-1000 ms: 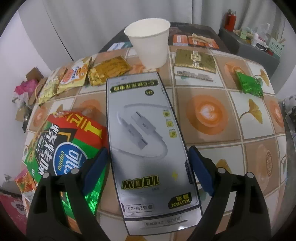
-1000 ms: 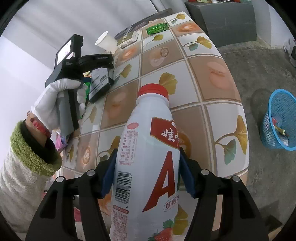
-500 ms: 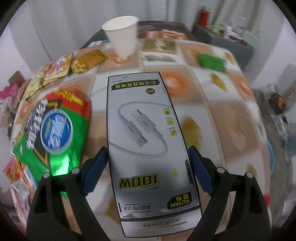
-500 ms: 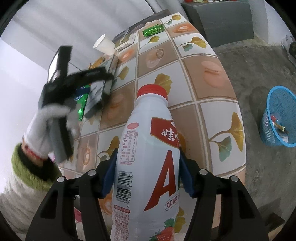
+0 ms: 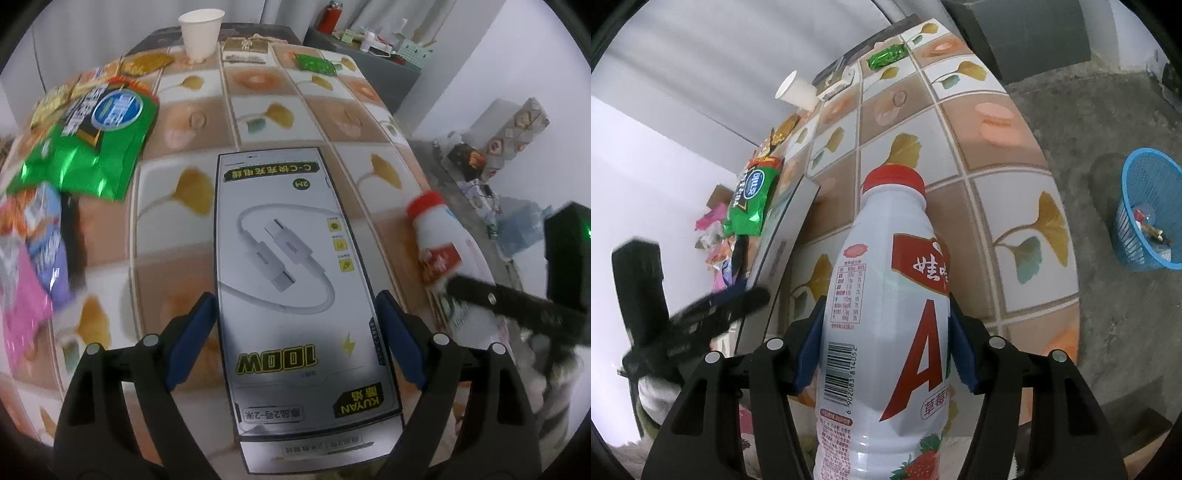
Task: Collect trash
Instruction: 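Hold the milk bottle in the right tool while the left tool grasps the white cable box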
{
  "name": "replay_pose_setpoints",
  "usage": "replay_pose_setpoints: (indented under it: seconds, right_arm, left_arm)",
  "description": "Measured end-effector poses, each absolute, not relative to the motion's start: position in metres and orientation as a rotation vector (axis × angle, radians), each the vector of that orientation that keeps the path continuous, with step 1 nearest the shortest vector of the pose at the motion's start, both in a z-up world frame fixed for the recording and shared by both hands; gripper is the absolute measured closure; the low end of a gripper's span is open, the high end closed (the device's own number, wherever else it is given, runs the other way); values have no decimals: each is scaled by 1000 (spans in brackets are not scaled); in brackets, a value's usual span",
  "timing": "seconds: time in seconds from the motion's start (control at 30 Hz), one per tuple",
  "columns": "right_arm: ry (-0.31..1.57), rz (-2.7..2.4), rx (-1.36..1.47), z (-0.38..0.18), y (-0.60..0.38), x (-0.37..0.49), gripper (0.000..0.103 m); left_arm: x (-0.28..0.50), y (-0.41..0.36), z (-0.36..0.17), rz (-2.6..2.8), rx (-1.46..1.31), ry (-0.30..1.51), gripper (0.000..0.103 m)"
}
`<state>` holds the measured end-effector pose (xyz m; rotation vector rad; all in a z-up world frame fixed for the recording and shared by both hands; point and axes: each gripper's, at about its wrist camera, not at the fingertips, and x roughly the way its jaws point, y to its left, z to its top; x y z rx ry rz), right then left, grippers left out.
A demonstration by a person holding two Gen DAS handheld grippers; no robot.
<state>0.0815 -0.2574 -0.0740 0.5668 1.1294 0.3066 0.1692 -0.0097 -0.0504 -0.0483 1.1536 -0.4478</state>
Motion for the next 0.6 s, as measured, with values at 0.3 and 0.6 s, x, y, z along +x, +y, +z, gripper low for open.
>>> replay_pose_setpoints:
  seconds: [0.3, 0.6]
  right_arm:
    - [1146, 289, 556, -75, -253, 82, 44]
    - [1154, 274, 556, -75, -252, 84, 44]
  left_arm:
    - [167, 4, -45, -432, -135, 1107, 19]
    - [179, -20, -50, -401, -35, 1086, 19]
